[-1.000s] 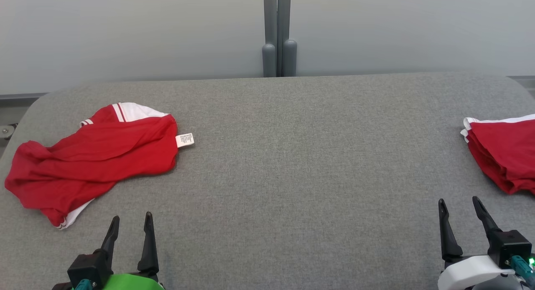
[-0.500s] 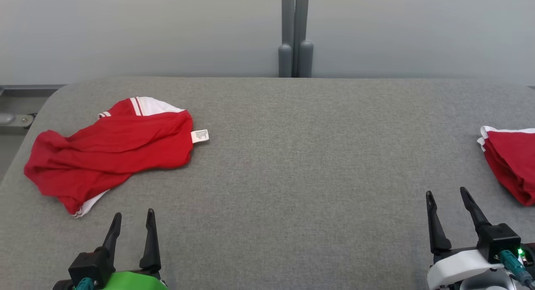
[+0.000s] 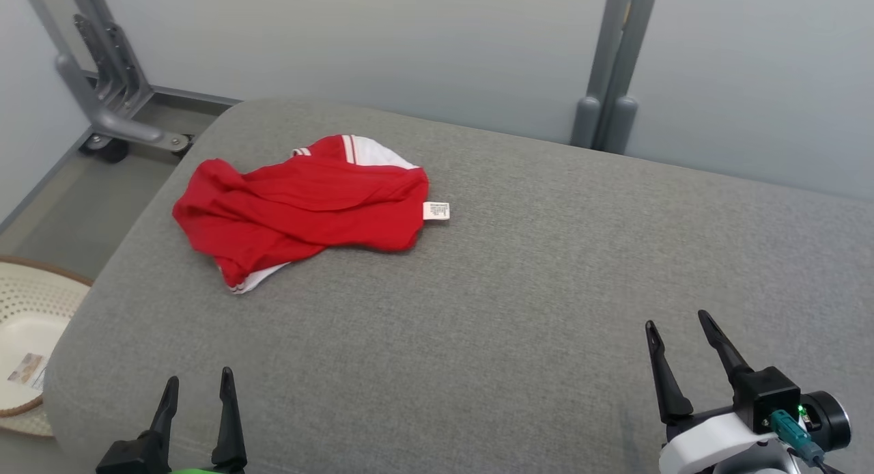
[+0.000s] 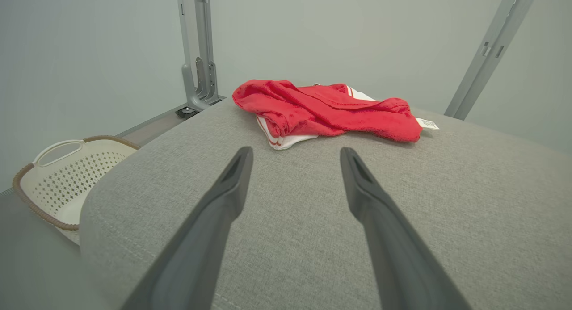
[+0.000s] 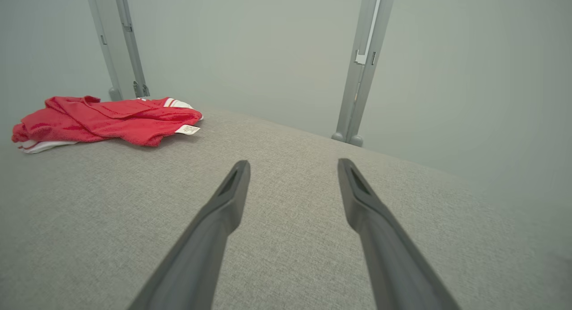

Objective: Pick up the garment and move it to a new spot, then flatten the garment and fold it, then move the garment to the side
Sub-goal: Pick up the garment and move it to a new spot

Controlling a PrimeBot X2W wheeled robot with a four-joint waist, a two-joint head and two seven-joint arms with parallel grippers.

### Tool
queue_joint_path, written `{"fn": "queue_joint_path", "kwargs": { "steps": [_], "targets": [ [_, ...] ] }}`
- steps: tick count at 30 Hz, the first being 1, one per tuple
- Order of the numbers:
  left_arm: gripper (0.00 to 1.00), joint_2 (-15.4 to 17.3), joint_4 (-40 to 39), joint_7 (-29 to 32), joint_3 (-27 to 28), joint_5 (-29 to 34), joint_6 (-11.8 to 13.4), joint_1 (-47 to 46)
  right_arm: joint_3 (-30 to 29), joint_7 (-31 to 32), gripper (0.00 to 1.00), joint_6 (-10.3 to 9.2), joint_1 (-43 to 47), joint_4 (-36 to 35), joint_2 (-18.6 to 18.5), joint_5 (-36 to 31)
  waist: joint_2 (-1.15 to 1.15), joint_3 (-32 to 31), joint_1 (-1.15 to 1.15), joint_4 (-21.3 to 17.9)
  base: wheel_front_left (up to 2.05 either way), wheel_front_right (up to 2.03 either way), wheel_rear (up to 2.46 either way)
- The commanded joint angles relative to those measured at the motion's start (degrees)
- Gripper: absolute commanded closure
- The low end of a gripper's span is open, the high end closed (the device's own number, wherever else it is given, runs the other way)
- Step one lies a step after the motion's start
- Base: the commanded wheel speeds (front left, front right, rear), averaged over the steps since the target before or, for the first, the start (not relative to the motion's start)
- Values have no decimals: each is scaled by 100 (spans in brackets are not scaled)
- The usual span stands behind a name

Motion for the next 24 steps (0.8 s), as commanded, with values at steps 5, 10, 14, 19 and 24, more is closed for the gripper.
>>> {"fn": "queue_joint_path", "kwargs": {
  "steps": [5,10,14,19,24],
  "targets": [
    [0,14,-97,1,74,8,-5,170,196,-16,0,-8,-49,76,1,70,0,-188,0,841,0,0,0],
    [0,13,-154,1,79,-119,-11,13,244,-16,0,-8,-77,68,0,196,0,-85,0,798,0,0,0],
    [0,11,-55,0,-73,-237,-36,-326,205,-16,0,-8,-190,-46,-2,157,0,219,0,629,0,0,0],
    [0,11,238,53,-256,-402,-48,-1065,118,-16,0,-8,-501,-215,-153,66,0,900,0,439,0,0,0],
    [0,19,792,586,-318,-668,-69,-2329,66,-16,0,-8,-961,-417,-464,15,0,1817,0,230,0,0,0]
  ]
}}
